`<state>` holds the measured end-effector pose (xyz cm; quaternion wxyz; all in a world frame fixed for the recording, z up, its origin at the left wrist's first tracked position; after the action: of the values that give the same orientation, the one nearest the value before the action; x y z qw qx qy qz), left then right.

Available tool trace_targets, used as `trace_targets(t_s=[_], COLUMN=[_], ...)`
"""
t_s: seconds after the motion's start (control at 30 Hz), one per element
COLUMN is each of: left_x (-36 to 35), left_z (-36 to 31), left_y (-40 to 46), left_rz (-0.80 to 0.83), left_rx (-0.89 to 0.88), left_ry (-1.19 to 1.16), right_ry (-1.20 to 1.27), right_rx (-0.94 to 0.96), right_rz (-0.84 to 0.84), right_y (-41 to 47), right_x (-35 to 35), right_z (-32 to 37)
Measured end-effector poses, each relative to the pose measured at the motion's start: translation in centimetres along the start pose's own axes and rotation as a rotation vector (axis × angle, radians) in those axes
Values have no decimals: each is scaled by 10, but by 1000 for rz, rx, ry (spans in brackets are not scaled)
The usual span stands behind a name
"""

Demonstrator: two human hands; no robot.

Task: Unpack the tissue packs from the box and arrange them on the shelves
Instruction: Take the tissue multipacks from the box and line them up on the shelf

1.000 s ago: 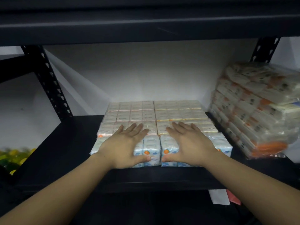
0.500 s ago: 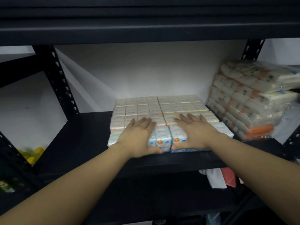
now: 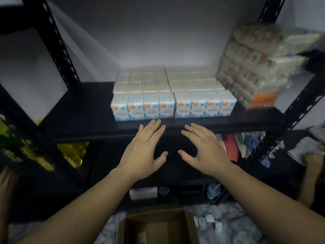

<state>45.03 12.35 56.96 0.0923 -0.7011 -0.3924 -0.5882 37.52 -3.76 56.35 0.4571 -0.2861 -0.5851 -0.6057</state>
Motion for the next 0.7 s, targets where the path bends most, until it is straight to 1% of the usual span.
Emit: trace_targets(t_s=[0.1, 0.27, 0.37, 0.47, 0.6, 0.7], left_x=[-53, -153, -205, -256, -312, -362], left_z=[6, 35, 55, 78, 110, 139], left_y=[-52, -152, -214, -272, -323, -353], left_rz=[119, 337, 463, 586, 660, 702], left_rx=[118, 346, 479, 616, 763, 892], left_ry=[-11, -91, -101, -115, -140, -158], right_ry=[101, 250, 311, 365, 417, 392], right_rx=[-52, -178, -236, -340, -464, -483], right_rz=[114, 304, 440, 560, 655, 676], right_y=[-52, -153, -215, -272, -327, -345], right_x=[-43, -130, -186, -240, -307, -360], right_z=[3, 3, 6, 9, 9, 2])
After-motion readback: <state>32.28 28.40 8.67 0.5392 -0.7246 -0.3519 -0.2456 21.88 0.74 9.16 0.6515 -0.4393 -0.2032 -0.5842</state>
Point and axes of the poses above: each hand's wrist, its own y-axis towards the middle knuckle, its own x-axis out of the back of the hand, z = x × y, the point moved 9 cm from there along y, towards the middle knuckle, and after that the axes turned 10 degrees about x, right-handed, at the moved point
